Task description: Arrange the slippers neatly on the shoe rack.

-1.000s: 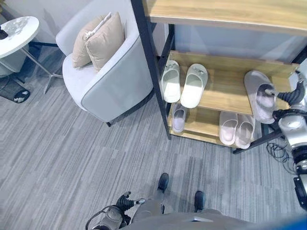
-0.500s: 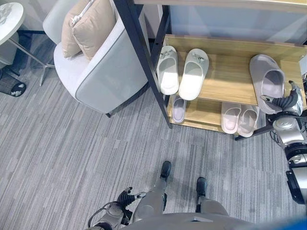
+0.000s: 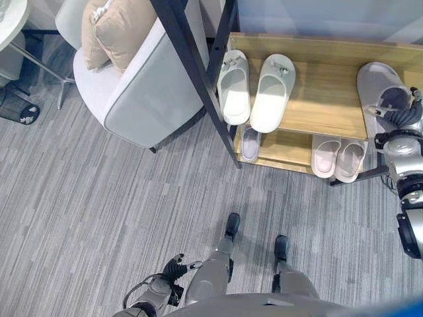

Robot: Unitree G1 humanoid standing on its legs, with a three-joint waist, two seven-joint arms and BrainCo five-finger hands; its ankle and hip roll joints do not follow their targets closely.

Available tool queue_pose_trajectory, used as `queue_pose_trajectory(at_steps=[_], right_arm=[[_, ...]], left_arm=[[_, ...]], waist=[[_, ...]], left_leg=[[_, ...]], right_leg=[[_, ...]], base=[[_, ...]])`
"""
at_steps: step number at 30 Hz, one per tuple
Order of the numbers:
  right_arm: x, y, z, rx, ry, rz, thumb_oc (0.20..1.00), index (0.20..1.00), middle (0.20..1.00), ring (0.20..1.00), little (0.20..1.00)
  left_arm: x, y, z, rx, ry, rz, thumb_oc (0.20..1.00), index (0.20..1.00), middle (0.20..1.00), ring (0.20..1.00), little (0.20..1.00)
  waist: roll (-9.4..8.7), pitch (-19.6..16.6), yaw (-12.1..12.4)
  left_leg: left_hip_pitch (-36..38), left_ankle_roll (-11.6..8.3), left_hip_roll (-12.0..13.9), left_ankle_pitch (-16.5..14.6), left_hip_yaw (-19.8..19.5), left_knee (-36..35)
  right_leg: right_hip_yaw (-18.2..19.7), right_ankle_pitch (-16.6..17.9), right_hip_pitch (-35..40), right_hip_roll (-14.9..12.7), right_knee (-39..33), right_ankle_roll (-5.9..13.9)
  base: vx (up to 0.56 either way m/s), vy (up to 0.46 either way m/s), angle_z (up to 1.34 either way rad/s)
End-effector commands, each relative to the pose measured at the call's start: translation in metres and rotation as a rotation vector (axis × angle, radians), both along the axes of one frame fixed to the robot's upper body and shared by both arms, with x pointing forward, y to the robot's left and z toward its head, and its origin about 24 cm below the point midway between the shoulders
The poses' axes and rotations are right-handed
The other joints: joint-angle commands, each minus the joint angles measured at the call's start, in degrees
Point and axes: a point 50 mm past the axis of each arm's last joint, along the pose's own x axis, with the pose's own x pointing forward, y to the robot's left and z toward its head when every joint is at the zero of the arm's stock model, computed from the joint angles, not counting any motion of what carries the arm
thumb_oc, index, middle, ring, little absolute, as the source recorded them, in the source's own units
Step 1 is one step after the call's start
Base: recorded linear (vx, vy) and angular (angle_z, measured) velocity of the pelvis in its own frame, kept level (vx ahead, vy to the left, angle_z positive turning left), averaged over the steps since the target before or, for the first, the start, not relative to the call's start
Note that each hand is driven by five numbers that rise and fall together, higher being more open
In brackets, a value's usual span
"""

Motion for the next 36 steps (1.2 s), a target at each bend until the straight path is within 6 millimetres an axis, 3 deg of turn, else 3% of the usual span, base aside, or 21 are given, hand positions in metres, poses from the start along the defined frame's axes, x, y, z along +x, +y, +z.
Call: queue_pose_trajectory(at_steps=[1, 8, 12, 14, 17, 21, 24, 26, 27, 28, 30, 32, 36], right_arm=[[0.003, -0.001, 0.016, -0.025, -0.042, 0.034, 0.2, 0.2, 0.2, 0.2, 0.2], [0.002, 0.007, -0.008, 0.011, -0.002, 0.061, 0.2, 0.2, 0.2, 0.2, 0.2], [-0.004, 0.042, -0.011, -0.03, -0.135, 0.209, 0.2, 0.2, 0.2, 0.2, 0.2], [-0.021, 0.055, -0.024, -0.069, -0.155, 0.26, 0.2, 0.2, 0.2, 0.2, 0.2], [-0.047, 0.058, -0.043, -0.109, -0.127, 0.307, 0.2, 0.2, 0.2, 0.2, 0.2], [-0.074, 0.072, -0.077, -0.059, -0.057, 0.359, 0.2, 0.2, 0.2, 0.2, 0.2], [-0.099, 0.077, -0.088, -0.028, -0.054, 0.378, 0.2, 0.2, 0.2, 0.2, 0.2], [-0.117, 0.08, -0.092, -0.021, -0.043, 0.406, 0.2, 0.2, 0.2, 0.2, 0.2], [-0.123, 0.081, -0.094, -0.026, -0.033, 0.416, 0.2, 0.2, 0.2, 0.2, 0.2], [-0.12, 0.084, -0.088, -0.023, -0.072, 0.419, 0.2, 0.2, 0.2, 0.2, 0.2], [-0.113, 0.086, -0.08, -0.022, -0.117, 0.417, 0.2, 0.2, 0.2, 0.2, 0.2], [-0.105, 0.087, -0.071, -0.016, -0.175, 0.409, 0.2, 0.2, 0.2, 0.2, 0.2], [-0.088, 0.094, -0.048, -0.029, -0.293, 0.42, 0.2, 0.2, 0.2, 0.2, 0.2]], left_arm=[[-0.005, 0.004, -0.003, 0.034, 0.037, -0.001, 1.0, 1.0, 1.0, 1.0, 1.0], [-0.008, 0.004, -0.004, 0.037, 0.055, 0.005, 1.0, 1.0, 1.0, 1.0, 1.0], [-0.004, -0.001, -0.004, 0.02, 0.053, 0.027, 1.0, 1.0, 1.0, 1.0, 1.0], [0.002, -0.001, -0.002, 0.015, 0.039, 0.039, 1.0, 1.0, 1.0, 1.0, 1.0], [0.003, 0.002, -0.001, 0.021, 0.039, 0.041, 1.0, 1.0, 1.0, 1.0, 1.0], [-0.008, 0.005, -0.004, 0.02, 0.074, 0.047, 1.0, 1.0, 1.0, 1.0, 1.0], [-0.018, 0.006, -0.007, 0.018, 0.098, 0.057, 1.0, 1.0, 1.0, 1.0, 1.0], [-0.021, 0.014, -0.006, 0.04, 0.098, 0.082, 1.0, 1.0, 1.0, 1.0, 1.0], [-0.021, 0.018, -0.005, 0.043, 0.087, 0.108, 1.0, 1.0, 1.0, 1.0, 1.0], [-0.006, 0.023, 0.0, 0.046, 0.022, 0.161, 1.0, 1.0, 1.0, 1.0, 1.0], [0.019, 0.034, 0.011, 0.049, -0.075, 0.239, 1.0, 1.0, 1.0, 1.0, 1.0], [0.032, 0.048, 0.022, 0.054, -0.166, 0.339, 1.0, 1.0, 1.0, 1.0, 1.0], [0.065, 0.068, 0.048, 0.101, -0.358, 0.406, 1.0, 1.0, 1.0, 1.0, 1.0]], waist=[[-2.94, -1.6, 0.2], [-3.58, -1.6, -0.3], [-3.69, -1.7, -1.5], [-4.0, -2.3, -2.4], [-4.68, -3.8, -3.9], [-5.86, -5.8, -5.1], [-6.31, -6.6, -6.2], [-6.38, -5.1, -7.3], [-6.6, -2.4, -7.7], [-7.4, 2.8, -7.7], [-7.78, 6.0, -7.8], [-6.82, 5.0, -7.6], [-6.27, 7.8, -6.7]], left_leg=[[4.8, -0.19, -1.8, -8.0, 4.0, 0.3], [6.3, -0.07, -1.3, -8.7, 4.5, 0.3], [7.8, 0.2, -0.9, -9.4, 5.0, 0.3], [9.2, 0.5, -0.7, -10.2, 5.3, 0.3], [12.3, 1.18, -0.3, -11.9, 6.0, 0.3], [16.8, 1.79, 0.1, -13.4, 7.6, 0.3], [18.6, 1.99, 0.3, -13.9, 7.4, 0.3], [20.5, 2.42, 0.5, -14.3, 7.5, 0.3], [20.0, 2.69, 0.5, -15.2, 8.1, 3.7], [13.8, 2.66, -0.4, -17.0, 8.9, 13.1], [3.1, 2.67, -1.5, -19.1, 8.8, 23.6], [-6.3, 3.39, -2.3, -21.4, 8.1, 31.7], [-17.1, 4.03, -2.0, -24.6, 7.8, 42.9]], right_leg=[[0.8, -0.2, -0.9, -3.2, 0.3, 3.37], [1.5, -0.9, 0.3, -2.7, 0.3, 3.06], [1.8, -1.2, 1.7, -2.7, 0.3, 3.01], [1.9, -1.6, 2.9, -2.8, 0.3, 3.0], [2.6, -2.2, 5.4, -2.9, 0.3, 2.86], [3.6, -3.0, 9.1, -2.9, 0.4, 2.87], [3.5, -4.6, 10.2, -2.8, 2.5, 2.67], [3.8, -6.8, 9.5, -3.0, 8.1, 2.53], [4.3, -7.7, 7.7, -3.1, 12.1, 2.41], [5.0, -8.6, 2.8, -3.8, 18.5, 2.18], [6.1, -9.7, -5.5, -4.0, 26.0, 1.66], [7.7, -11.9, -14.6, -3.5, 34.2, 0.92], [9.6, -15.3, -25.9, -3.4, 44.9, -0.47]], base=[[0.01, -0.034, 0.02], [0.0, -0.003, 0.0], [0.0, 0.0, 0.0], [0.0, 0.0, 0.0], [0.06, 0.026, -0.06], [0.04, 0.033, -0.37], [0.02, 0.033, -0.06], [-0.08, 0.065, 0.0], [-0.47, 0.065, -0.02], [-0.64, 0.051, -0.13], [-0.53, 0.026, -0.21], [-0.23, 0.038, 0.12], [-0.1, -0.032, -0.15]])
